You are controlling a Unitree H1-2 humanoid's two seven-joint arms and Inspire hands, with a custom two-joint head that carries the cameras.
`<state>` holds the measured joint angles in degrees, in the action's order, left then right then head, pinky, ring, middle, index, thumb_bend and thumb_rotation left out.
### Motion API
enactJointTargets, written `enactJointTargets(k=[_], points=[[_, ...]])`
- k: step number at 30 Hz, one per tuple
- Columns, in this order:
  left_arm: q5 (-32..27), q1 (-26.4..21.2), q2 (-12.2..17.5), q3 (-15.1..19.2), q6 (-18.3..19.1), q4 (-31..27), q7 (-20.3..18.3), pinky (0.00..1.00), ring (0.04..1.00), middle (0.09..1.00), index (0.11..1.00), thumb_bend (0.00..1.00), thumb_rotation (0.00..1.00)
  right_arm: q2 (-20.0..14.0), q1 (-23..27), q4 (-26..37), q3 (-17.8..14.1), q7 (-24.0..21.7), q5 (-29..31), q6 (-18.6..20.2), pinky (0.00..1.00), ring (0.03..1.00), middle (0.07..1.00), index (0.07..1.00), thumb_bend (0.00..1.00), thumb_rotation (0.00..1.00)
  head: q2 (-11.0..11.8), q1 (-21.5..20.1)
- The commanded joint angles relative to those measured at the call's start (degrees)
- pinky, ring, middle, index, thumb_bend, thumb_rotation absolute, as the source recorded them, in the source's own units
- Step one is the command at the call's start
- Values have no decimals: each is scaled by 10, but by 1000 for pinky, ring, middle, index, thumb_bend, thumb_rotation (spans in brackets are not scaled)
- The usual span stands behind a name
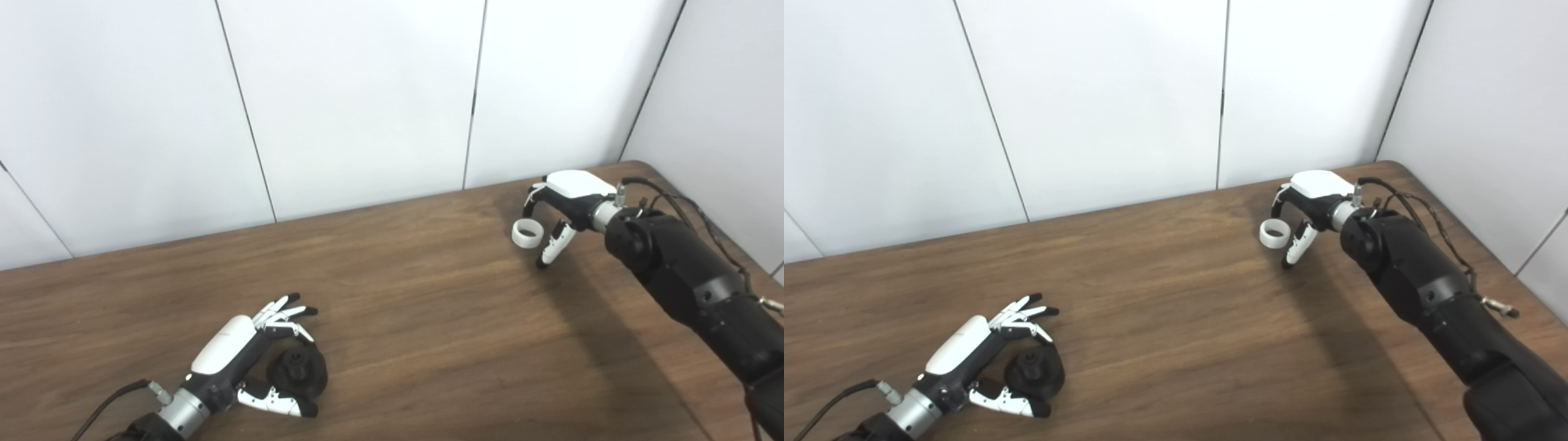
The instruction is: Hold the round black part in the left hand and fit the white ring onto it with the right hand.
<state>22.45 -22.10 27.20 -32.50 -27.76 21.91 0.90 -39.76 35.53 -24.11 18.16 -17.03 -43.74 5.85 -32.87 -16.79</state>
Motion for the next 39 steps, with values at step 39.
enactJointTargets(k=[39], points=[[20, 43, 14, 3, 9, -4, -45, 1000, 1000, 880, 479, 526, 61, -5, 36, -18, -4, 49, -2, -38, 966, 955, 794, 481, 526, 141, -2, 1]])
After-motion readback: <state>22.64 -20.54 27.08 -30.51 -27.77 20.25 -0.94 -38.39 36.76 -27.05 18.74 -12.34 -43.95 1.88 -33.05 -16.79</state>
